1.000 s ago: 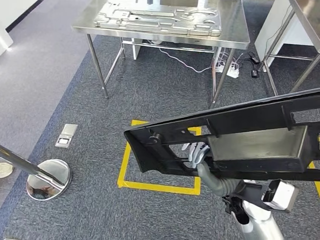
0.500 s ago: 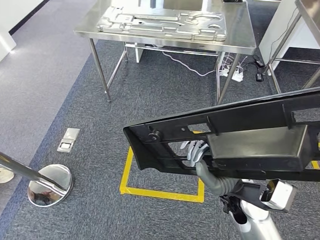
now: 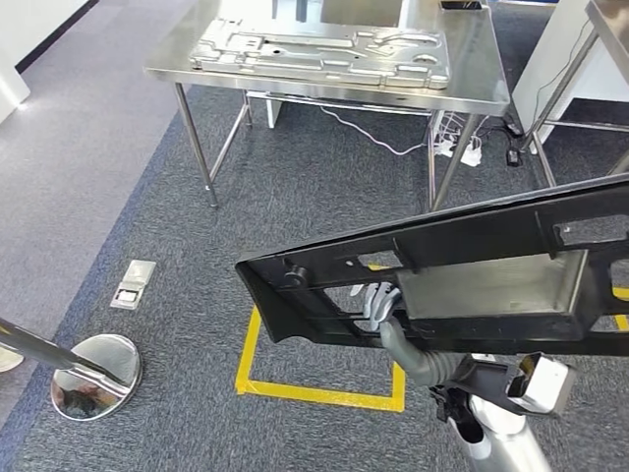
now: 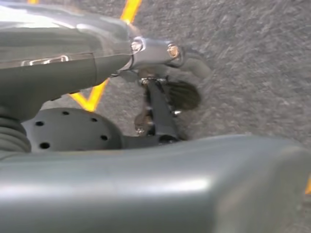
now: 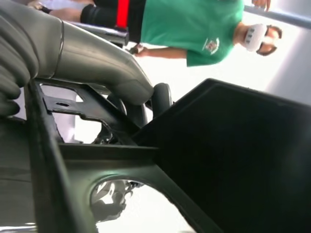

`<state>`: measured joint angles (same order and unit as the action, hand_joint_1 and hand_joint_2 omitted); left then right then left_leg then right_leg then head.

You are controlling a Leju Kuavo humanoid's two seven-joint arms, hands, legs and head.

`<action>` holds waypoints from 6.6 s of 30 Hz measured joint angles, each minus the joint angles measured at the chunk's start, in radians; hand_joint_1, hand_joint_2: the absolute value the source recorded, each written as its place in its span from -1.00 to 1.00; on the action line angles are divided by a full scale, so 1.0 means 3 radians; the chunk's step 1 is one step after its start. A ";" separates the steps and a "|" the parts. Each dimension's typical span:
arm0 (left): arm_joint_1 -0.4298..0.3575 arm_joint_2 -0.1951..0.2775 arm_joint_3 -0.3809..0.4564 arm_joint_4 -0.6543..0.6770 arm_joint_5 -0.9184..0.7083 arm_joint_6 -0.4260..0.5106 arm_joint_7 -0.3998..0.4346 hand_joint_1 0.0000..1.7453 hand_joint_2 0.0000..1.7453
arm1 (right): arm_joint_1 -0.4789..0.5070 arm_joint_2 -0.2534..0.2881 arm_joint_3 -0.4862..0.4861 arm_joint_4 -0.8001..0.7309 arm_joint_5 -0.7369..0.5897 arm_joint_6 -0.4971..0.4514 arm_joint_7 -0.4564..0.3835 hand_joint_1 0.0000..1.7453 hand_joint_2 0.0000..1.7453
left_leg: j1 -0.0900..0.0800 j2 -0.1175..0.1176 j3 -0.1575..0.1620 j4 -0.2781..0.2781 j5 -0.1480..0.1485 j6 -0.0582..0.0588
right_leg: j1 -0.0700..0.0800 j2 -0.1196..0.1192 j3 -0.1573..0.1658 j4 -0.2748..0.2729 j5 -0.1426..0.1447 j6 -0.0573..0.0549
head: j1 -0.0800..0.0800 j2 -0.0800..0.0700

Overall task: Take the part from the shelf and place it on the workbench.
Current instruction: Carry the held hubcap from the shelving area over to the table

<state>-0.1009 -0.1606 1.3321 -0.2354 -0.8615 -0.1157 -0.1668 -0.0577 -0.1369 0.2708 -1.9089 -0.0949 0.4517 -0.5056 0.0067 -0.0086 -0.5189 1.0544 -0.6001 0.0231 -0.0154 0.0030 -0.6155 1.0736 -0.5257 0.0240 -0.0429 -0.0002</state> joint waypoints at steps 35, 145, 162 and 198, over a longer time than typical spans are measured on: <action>-0.0014 0.0024 -0.0001 0.0000 -0.0013 0.0001 -0.0017 -1.00 1.00 | 0.0012 0.0100 -0.0071 -0.0004 -0.0103 0.0009 0.0005 1.00 1.00 | 0.0010 0.0068 -0.0085 0.0289 -0.0182 -0.0086 | -0.0035 -0.0009 0.0060 -0.0042 -0.0049 -0.0075 | 0.0004 -0.0001; 0.0000 0.0079 -0.0014 0.0001 -0.0022 0.0013 -0.0027 -1.00 1.00 | 0.0084 0.0125 -0.0096 -0.0081 -0.0105 0.0071 -0.0077 1.00 1.00 | -0.0019 0.0020 -0.0117 -0.0109 0.0178 0.0104 | -0.0019 -0.0002 -0.0117 0.0710 -0.0562 0.0065 | 0.0027 -0.0001; 0.0000 0.0070 -0.0015 0.0001 -0.0055 0.0021 -0.0012 -1.00 1.00 | 0.0111 0.0122 -0.0115 -0.0085 -0.0129 0.0073 -0.0077 1.00 1.00 | 0.0003 0.0021 -0.0569 0.0852 -0.0160 -0.0078 | -0.0028 0.0000 0.0227 -0.0046 -0.0213 -0.0096 | 0.0020 0.0000; 0.0010 0.0061 -0.0034 0.0001 -0.0061 0.0045 -0.0004 -1.00 1.00 | 0.0180 0.0118 -0.0271 -0.0084 -0.0285 0.0198 -0.0126 1.00 1.00 | -0.0040 -0.0095 -0.0335 0.0149 0.0266 0.0044 | -0.0052 0.0149 0.0328 -0.0068 -0.0281 -0.0010 | 0.0010 -0.0001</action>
<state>-0.0978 -0.1424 1.3218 -0.2350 -0.8798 -0.1023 -0.1679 -0.0037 -0.1015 0.1896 -1.9340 -0.1805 0.5111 -0.5435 -0.0053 -0.0370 -0.6193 1.0991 -0.5203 0.0364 -0.0309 0.0477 -0.5171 1.0531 -0.6101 0.0210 -0.0399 -0.0004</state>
